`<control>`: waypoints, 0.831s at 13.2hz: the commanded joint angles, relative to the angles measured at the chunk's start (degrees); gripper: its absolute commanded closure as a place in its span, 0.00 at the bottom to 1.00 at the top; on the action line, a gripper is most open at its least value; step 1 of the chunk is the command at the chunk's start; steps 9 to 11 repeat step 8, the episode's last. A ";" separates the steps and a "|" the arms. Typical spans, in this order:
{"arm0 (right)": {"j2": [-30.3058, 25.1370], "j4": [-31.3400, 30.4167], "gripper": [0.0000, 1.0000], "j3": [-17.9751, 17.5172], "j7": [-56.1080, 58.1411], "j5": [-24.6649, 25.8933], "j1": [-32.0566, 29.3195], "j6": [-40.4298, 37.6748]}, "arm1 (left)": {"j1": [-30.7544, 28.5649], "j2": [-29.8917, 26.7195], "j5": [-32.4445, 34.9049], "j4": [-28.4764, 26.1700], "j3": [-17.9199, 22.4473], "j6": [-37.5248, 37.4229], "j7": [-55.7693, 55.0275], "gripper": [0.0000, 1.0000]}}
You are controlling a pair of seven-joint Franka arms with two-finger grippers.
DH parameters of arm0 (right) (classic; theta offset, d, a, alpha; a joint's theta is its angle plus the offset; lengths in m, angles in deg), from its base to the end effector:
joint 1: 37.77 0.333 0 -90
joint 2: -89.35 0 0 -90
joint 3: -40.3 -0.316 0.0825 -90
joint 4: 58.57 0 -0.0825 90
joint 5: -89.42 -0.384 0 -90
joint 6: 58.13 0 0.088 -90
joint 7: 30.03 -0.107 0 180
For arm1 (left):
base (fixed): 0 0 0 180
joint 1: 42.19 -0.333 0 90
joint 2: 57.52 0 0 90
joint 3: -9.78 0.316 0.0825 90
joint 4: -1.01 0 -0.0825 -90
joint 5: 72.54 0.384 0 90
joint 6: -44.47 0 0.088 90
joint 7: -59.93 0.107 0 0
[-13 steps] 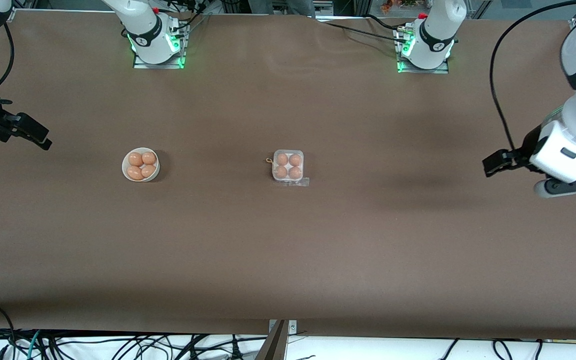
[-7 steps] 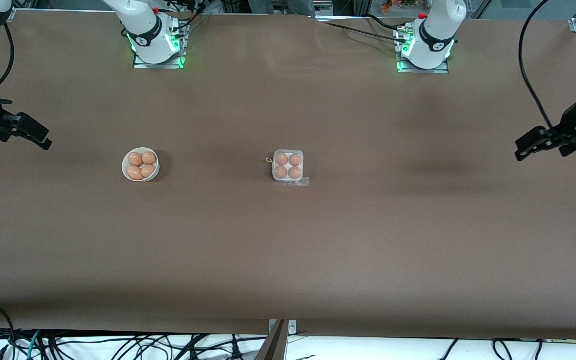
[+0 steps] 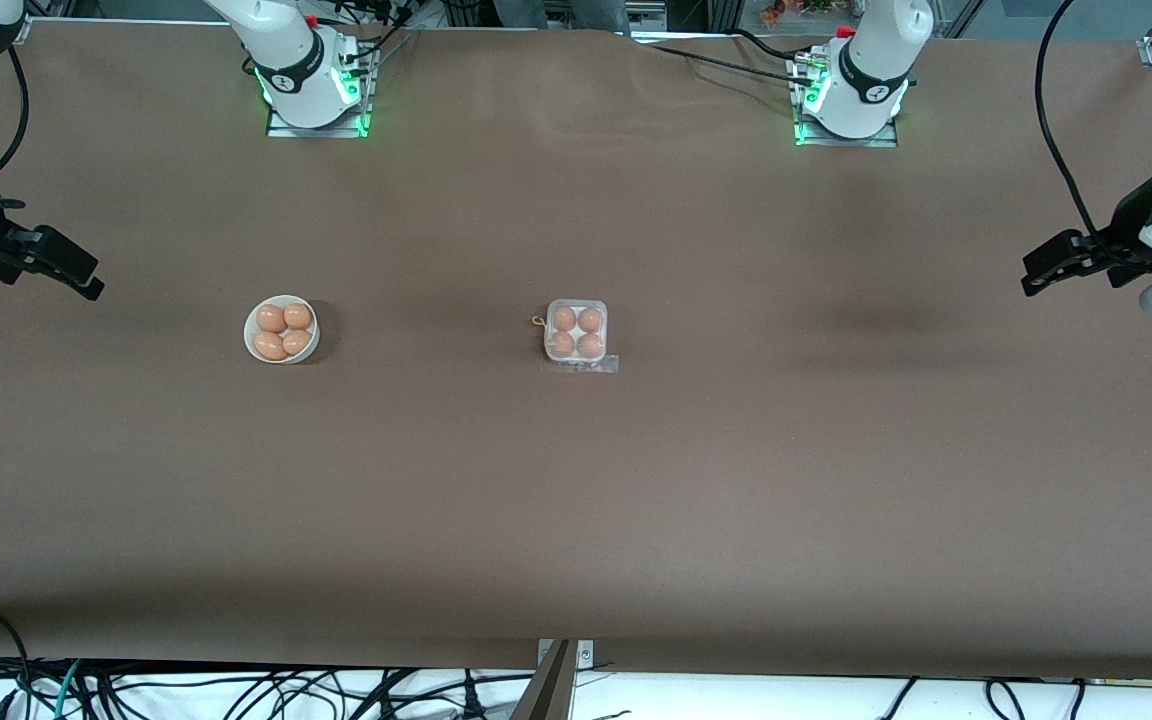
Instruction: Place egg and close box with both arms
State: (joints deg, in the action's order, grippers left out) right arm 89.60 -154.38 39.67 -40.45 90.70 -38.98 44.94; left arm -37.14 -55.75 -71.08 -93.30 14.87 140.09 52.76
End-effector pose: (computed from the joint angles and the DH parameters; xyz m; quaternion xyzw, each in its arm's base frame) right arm 0.5748 -0.0077 0.5947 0.9937 -0.0938 0.0618 0.0057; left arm 0.5699 0.0022 0.5801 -0.9980 -0.0616 0.0031 0.0143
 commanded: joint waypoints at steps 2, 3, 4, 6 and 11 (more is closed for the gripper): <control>-0.60 -0.34 0.00 -0.07 0.67 -0.58 -0.11 -0.23 | -0.13 -1.69 -1.37 -0.96 -0.61 -1.48 1.28 0.00; -0.60 -0.34 0.00 -0.16 0.66 -0.58 -0.11 -0.23 | -0.13 -1.69 -1.37 -0.87 -0.61 -1.92 1.28 0.00; -0.60 -0.34 0.00 -0.16 0.66 -0.58 -0.11 -0.23 | -0.13 -1.77 -1.46 -0.87 -0.61 -1.93 1.28 0.00; -0.60 -0.43 0.00 -0.07 0.66 -0.58 -0.11 -0.23 | -0.05 -1.69 -2.24 -0.78 -0.61 -2.63 1.19 0.00; -0.60 -0.51 0.00 -0.07 0.66 -0.58 -0.11 -0.23 | -0.05 -1.77 -2.34 -0.61 -0.69 -3.07 1.19 0.00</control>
